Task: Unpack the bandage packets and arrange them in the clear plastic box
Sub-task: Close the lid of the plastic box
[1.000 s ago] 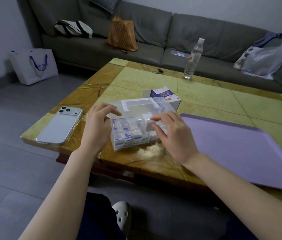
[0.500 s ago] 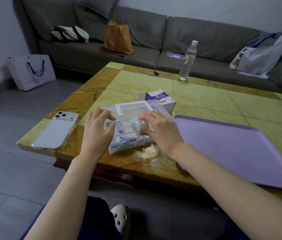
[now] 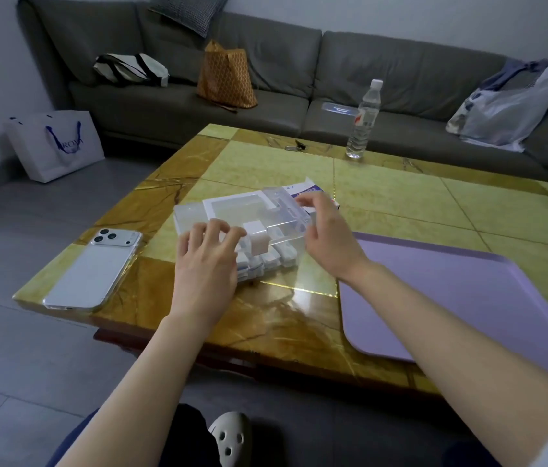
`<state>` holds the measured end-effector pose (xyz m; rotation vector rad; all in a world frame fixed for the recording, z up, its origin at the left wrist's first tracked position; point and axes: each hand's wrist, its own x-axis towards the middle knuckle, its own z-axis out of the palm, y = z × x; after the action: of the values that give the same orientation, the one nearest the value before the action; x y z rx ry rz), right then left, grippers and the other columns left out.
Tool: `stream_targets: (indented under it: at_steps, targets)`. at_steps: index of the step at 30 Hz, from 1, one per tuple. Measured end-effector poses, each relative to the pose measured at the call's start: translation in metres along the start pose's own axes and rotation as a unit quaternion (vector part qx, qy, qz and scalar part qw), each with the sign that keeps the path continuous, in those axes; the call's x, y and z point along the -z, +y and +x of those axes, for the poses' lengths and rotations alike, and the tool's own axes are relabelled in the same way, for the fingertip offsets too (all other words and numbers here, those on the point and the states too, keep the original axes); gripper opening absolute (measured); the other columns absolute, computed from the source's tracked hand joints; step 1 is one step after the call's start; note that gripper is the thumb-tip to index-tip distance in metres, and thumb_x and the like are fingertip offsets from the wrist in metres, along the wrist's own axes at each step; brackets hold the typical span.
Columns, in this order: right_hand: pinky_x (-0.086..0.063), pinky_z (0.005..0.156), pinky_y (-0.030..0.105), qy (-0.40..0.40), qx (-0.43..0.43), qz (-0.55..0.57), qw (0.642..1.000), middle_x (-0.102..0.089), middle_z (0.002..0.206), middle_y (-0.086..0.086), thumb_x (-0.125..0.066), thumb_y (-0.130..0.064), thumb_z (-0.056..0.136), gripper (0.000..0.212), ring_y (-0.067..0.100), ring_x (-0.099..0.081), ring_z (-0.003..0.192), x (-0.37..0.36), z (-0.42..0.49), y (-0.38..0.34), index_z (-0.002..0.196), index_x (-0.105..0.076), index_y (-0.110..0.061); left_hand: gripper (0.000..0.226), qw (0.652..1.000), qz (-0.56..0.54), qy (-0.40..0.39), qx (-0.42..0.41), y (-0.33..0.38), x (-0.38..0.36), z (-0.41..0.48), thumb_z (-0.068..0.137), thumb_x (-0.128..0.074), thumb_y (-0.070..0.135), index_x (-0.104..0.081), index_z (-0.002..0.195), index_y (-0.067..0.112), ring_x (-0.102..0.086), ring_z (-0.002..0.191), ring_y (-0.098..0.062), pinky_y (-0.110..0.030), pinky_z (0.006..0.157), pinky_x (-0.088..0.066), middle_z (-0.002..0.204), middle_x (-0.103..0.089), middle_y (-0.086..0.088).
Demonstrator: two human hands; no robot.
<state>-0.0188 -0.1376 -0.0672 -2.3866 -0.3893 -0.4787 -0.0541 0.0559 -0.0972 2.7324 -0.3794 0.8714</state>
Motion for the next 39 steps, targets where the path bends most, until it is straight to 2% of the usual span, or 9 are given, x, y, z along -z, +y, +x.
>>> stream_targets:
  at_steps: [3, 7, 12, 22, 26, 29, 32, 36, 39]
  targets:
    - [-0.036, 0.093, 0.022, 0.057, -0.093, -0.055, 0.993, -0.043, 0.128, 0.013, -0.048, 0.006, 0.084, 0.044, 0.023, -0.044, 0.119, 0.006, 0.021, 0.031, 0.127, -0.041, -0.003, 0.045, 1.0, 0.01, 0.004, 0.013, -0.003, -0.01, 0.012, 0.065, -0.075, 0.0, -0.061, 0.104, 0.017, -0.05, 0.096, -0.029, -0.041, 0.084, -0.041, 0.102, -0.055, -0.007]
    - [-0.03, 0.103, 0.033, -0.009, -0.235, -0.091, 0.968, -0.033, 0.138, 0.016, -0.067, -0.029, 0.083, 0.072, 0.03, -0.033, 0.128, 0.0, 0.05, 0.066, 0.138, -0.027, -0.005, 0.044, 0.999, 0.032, 0.006, 0.026, -0.007, -0.025, 0.028, 0.065, -0.075, 0.001, -0.062, 0.104, 0.015, -0.052, 0.098, -0.032, -0.045, 0.086, -0.042, 0.103, -0.056, -0.01]
    - [-0.036, 0.1, 0.04, -0.058, -0.289, -0.129, 0.947, -0.035, 0.138, 0.014, -0.072, -0.053, 0.071, 0.096, 0.031, -0.035, 0.127, -0.021, 0.072, 0.083, 0.138, -0.023, -0.006, 0.041, 0.998, 0.039, 0.021, 0.043, -0.007, -0.04, 0.04, 0.067, -0.073, 0.0, -0.06, 0.104, 0.013, -0.05, 0.099, -0.034, -0.046, 0.086, -0.039, 0.104, -0.055, -0.012]
    - [-0.04, 0.089, 0.036, 0.035, -0.275, -0.128, 0.952, -0.04, 0.129, 0.015, -0.075, -0.041, 0.07, 0.079, 0.031, -0.04, 0.12, -0.014, 0.073, 0.086, 0.127, -0.033, -0.005, 0.048, 0.997, 0.01, 0.017, 0.07, 0.008, -0.045, 0.043, 0.068, -0.067, -0.008, -0.057, 0.111, 0.01, -0.046, 0.106, -0.036, -0.05, 0.095, -0.035, 0.109, -0.05, -0.016]
    - [-0.039, 0.088, 0.034, 0.087, -0.25, -0.151, 0.952, -0.039, 0.129, 0.015, -0.073, -0.04, 0.071, 0.075, 0.032, -0.038, 0.118, 0.011, 0.053, 0.084, 0.125, -0.035, -0.004, 0.047, 1.0, -0.006, -0.002, 0.002, 0.044, -0.052, 0.036, 0.067, -0.067, -0.004, -0.056, 0.109, 0.013, -0.049, 0.098, -0.031, -0.046, 0.087, -0.042, 0.105, -0.052, -0.012]
    - [-0.038, 0.089, 0.033, 0.118, -0.251, -0.15, 0.949, -0.04, 0.128, 0.014, -0.073, -0.042, 0.07, 0.075, 0.031, -0.037, 0.117, 0.034, 0.03, 0.087, 0.124, -0.036, -0.005, 0.033, 0.995, -0.03, -0.062, -0.073, 0.082, -0.064, 0.025, 0.068, -0.069, 0.012, -0.06, 0.1, 0.016, -0.057, 0.086, -0.027, -0.038, 0.074, -0.047, 0.095, -0.057, -0.006]
    - [-0.036, 0.09, 0.031, 0.145, -0.259, -0.141, 0.944, -0.041, 0.127, 0.013, -0.074, -0.043, 0.068, 0.076, 0.029, -0.038, 0.118, 0.061, -0.003, 0.093, 0.124, -0.037, -0.006, 0.022, 0.977, -0.032, -0.145, -0.154, 0.124, -0.07, 0.012, 0.075, -0.05, 0.028, -0.062, 0.091, 0.019, -0.059, 0.078, -0.023, -0.03, 0.067, -0.042, 0.086, -0.057, -0.001]
    - [-0.038, 0.089, 0.032, 0.175, -0.288, -0.114, 0.934, -0.039, 0.129, 0.011, -0.076, -0.043, 0.069, 0.078, 0.027, -0.037, 0.12, 0.095, -0.045, 0.101, 0.126, -0.035, -0.007, 0.03, 0.939, -0.009, -0.282, -0.195, 0.158, -0.082, -0.006, 0.094, -0.036, 0.028, -0.049, 0.119, 0.017, -0.045, 0.111, -0.026, -0.035, 0.092, -0.032, 0.118, -0.048, -0.005]
    - [-0.036, 0.085, 0.029, 0.197, -0.316, -0.103, 0.922, -0.039, 0.131, 0.01, -0.075, -0.044, 0.071, 0.077, 0.026, -0.036, 0.122, 0.125, -0.085, 0.11, 0.127, -0.035, -0.008, 0.03, 0.94, 0.028, -0.293, -0.175, 0.182, -0.083, -0.012, 0.095, -0.034, 0.027, -0.044, 0.122, 0.018, -0.042, 0.114, -0.027, -0.04, 0.094, -0.03, 0.122, -0.043, -0.005]
